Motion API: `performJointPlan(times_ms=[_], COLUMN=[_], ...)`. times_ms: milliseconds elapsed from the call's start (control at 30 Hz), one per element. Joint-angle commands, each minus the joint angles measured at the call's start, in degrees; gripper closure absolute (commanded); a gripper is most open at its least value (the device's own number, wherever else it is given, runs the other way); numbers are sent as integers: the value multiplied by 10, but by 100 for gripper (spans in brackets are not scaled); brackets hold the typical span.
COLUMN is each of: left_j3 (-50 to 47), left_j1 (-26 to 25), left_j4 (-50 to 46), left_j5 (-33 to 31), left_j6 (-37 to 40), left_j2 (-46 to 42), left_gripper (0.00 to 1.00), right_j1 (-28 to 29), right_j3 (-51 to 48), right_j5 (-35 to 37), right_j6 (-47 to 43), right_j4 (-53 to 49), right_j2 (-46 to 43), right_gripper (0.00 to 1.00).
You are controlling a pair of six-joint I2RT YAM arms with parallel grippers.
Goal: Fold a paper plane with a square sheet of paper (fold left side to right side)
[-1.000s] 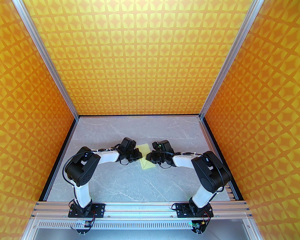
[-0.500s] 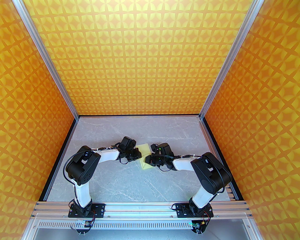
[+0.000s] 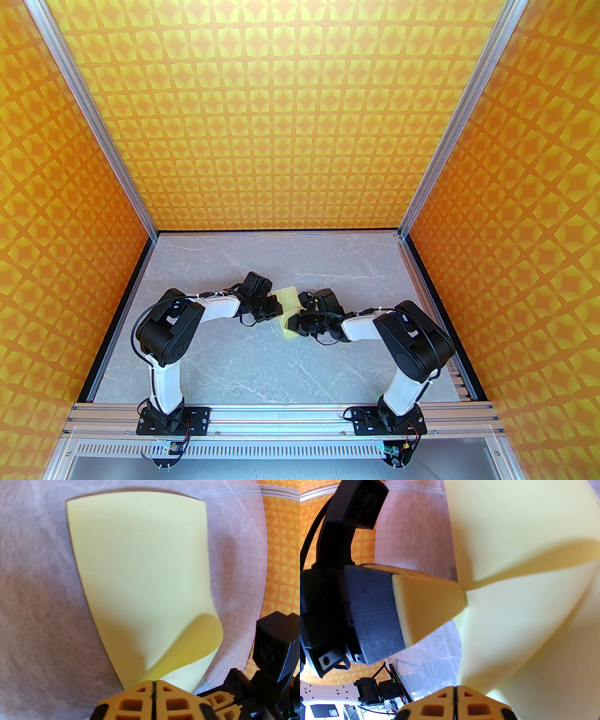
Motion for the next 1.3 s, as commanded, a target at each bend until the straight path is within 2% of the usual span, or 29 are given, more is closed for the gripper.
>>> performJointPlan(times_ms=[0,1267], left_j3=[14,28], left_j1=[5,12], left_j4=[-11,-18], left_j5=[6,6], left_j6=[13,21], left_j2=[8,29], left_gripper=[93,94], right_j1=[7,21], right_j3=[0,-18], right_j5=[-7,-2], right_j6=[5,15], right_j4=[10,26], right_j2=[13,26], right_gripper=[93,93])
